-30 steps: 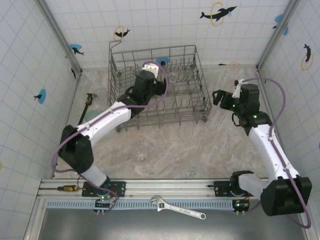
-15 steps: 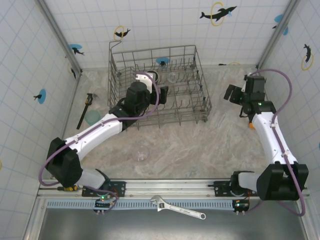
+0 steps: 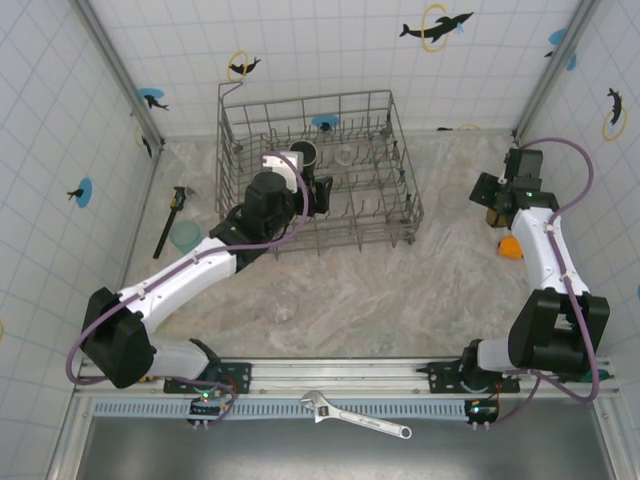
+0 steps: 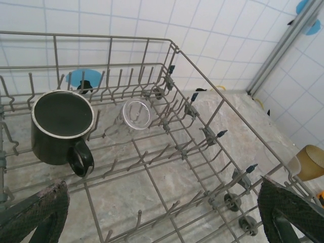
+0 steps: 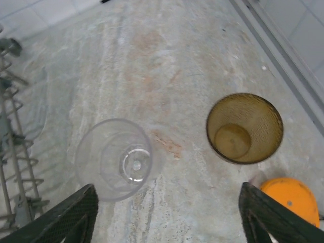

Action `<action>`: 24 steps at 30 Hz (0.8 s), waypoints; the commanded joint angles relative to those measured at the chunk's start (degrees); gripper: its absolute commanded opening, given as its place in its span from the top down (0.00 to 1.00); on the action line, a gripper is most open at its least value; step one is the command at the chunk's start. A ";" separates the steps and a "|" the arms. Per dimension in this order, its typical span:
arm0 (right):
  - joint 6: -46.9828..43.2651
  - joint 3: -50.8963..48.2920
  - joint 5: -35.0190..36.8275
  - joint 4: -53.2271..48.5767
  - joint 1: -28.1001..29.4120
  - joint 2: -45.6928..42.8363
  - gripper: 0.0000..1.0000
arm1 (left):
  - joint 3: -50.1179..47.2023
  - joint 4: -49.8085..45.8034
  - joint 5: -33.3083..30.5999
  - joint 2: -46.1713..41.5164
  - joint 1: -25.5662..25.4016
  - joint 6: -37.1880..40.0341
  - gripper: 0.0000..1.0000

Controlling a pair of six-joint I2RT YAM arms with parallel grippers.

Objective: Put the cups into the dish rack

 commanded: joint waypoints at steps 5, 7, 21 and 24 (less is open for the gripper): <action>-0.35 3.65 -0.07 0.99 -2.78 3.50 0.41 | -1.02 0.20 -0.97 -1.56 -0.33 -0.57 0.03; -0.35 4.54 0.00 1.06 -3.14 4.86 0.46 | -1.08 0.14 -0.96 -1.45 -0.33 -0.57 0.03; 0.09 15.00 -4.67 -2.26 -6.72 19.68 0.56 | -1.42 -1.27 -0.92 -1.59 -0.33 -0.75 0.03; -0.26 18.12 -4.86 -4.42 -6.65 22.92 0.58 | -1.59 -1.36 -1.31 -1.93 -0.33 -0.83 0.03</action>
